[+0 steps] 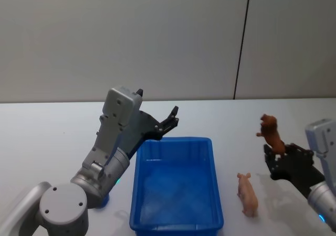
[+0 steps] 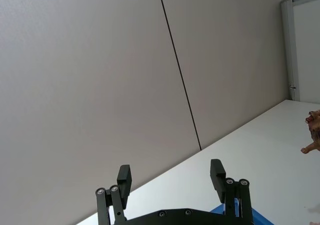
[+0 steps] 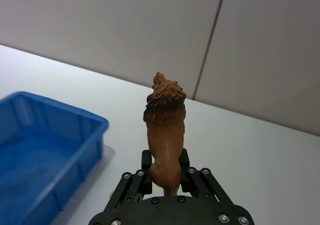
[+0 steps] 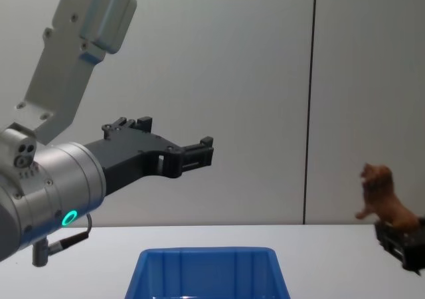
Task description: Pick up the two dolls from the table and place them into the box.
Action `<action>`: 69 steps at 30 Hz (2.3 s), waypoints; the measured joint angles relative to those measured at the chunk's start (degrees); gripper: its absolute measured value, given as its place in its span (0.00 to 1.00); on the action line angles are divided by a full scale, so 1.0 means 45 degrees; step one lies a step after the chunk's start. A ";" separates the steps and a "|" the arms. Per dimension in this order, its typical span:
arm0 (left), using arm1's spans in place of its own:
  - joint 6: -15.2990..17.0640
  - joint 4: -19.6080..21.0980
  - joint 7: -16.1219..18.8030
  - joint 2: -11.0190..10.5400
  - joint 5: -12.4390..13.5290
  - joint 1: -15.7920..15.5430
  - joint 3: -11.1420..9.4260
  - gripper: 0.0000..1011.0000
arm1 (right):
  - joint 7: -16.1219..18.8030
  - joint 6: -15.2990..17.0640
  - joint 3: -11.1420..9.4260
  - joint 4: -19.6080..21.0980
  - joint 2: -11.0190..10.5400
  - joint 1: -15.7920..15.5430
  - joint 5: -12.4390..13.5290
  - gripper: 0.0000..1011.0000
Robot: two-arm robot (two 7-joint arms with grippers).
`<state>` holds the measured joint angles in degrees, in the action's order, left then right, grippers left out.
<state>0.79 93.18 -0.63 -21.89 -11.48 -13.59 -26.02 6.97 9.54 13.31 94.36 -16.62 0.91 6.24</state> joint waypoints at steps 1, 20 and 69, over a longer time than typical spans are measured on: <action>0.0001 0.0000 0.0000 0.0000 0.0000 0.0000 0.0000 0.99 | 0.0103 -0.0034 0.0005 0.0028 0.0004 0.0012 0.0048 0.28; 0.0000 0.0000 0.0000 0.0000 0.0000 0.0000 0.0000 0.99 | 0.3074 0.1221 0.0729 0.0154 0.0892 0.0923 0.0795 0.28; 0.0000 0.0000 0.0001 0.0001 0.0000 0.0000 0.0001 0.99 | 0.3977 0.2678 0.0202 0.0005 0.0548 0.1360 0.2220 0.99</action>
<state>0.80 93.18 -0.62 -21.89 -11.48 -13.59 -26.02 24.87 21.59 14.23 94.38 -14.15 7.03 16.23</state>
